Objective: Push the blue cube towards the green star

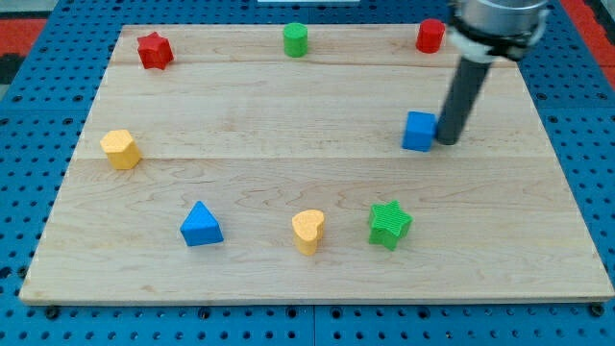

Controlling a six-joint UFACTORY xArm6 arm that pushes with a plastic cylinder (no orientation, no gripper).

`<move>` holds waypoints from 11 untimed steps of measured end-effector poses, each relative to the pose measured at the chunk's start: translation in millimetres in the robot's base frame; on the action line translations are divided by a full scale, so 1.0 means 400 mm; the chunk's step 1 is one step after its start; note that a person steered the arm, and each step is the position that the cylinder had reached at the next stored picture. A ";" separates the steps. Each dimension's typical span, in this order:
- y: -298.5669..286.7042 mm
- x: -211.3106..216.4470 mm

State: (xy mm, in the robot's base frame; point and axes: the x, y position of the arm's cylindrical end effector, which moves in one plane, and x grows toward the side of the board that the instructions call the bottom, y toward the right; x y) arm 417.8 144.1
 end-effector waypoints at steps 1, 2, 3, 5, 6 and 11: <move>-0.059 -0.041; -0.044 -0.066; -0.028 -0.067; -0.109 -0.078; -0.105 -0.058; -0.155 -0.080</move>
